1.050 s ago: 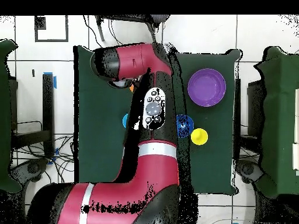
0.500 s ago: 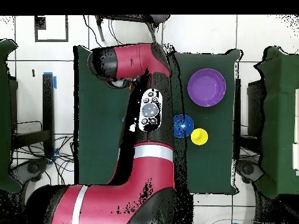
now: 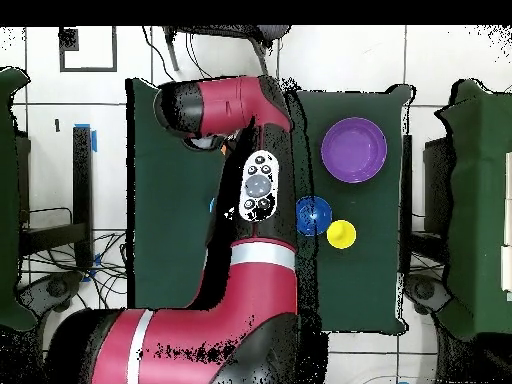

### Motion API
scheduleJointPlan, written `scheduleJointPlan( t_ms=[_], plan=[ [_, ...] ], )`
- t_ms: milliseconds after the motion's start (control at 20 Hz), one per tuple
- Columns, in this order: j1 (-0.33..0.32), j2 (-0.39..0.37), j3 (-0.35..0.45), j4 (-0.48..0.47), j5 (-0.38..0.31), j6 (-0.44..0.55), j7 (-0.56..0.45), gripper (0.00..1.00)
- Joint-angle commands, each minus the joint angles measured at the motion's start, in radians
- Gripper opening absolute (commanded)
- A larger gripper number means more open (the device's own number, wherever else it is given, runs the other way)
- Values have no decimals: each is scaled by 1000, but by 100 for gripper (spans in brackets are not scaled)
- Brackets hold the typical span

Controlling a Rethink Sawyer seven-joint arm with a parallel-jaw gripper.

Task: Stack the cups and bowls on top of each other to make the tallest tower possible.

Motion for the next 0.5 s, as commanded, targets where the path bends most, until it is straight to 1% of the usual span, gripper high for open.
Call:
scheduleJointPlan(
  t_ms=[50,250,500],
  plan=[
    [-2,71,47,-22,14,-32,115,0],
    [8,80,40,-45,21,-23,128,0],
    [10,98,34,-81,31,-6,112,0]
  ],
)
